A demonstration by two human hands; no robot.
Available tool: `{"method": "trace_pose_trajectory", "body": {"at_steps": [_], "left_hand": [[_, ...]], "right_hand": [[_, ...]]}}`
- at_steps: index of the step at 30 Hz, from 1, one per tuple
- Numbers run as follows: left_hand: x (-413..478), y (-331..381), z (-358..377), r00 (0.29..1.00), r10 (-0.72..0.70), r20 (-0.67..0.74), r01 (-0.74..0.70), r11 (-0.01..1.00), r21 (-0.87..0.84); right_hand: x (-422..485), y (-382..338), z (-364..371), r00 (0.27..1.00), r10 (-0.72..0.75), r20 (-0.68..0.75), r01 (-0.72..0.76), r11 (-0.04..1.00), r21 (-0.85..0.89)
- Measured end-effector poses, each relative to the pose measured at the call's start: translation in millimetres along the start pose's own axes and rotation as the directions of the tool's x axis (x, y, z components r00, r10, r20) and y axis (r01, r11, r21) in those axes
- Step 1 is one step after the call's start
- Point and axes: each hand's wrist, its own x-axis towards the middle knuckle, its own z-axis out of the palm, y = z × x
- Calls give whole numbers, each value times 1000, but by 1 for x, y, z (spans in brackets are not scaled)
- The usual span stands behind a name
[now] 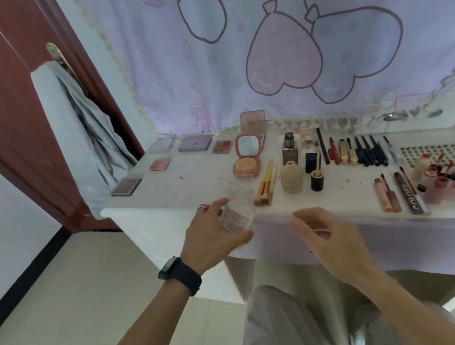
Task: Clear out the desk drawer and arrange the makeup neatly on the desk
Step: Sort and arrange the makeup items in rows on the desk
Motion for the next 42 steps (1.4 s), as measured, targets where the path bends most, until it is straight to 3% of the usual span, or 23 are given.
{"method": "trace_pose_trajectory", "body": {"at_steps": [3, 5, 8, 13, 23, 33, 37, 42], "left_hand": [[35, -14, -25, 987, -143, -78, 142, 990, -19], [64, -21, -35, 969, -239, -67, 238, 971, -20], [101, -27, -38, 944, -329, -5, 329, 942, 64], [143, -21, -28, 924, -382, 30, 371, 912, 176], [153, -30, -17, 902, -430, 29, 418, 889, 188], [129, -37, 9, 921, -355, -159, 380, 910, 169], [115, -37, 18, 916, -325, -236, 351, 933, 80], [110, -36, 15, 914, -334, -231, 362, 927, 92]], "right_hand": [[13, 18, -1, 961, -216, -176, 139, 919, -369], [23, 32, 0, 910, -367, -191, 201, 795, -572], [34, 57, 0, 853, -495, -165, 251, 667, -702], [42, 87, 10, 812, -563, -154, 266, 592, -760], [52, 104, 20, 723, -654, -220, 252, 547, -798], [49, 97, 20, 731, -645, -223, 231, 541, -809], [47, 96, 19, 736, -639, -224, 229, 546, -806], [46, 94, 19, 740, -633, -227, 223, 549, -806]]}}
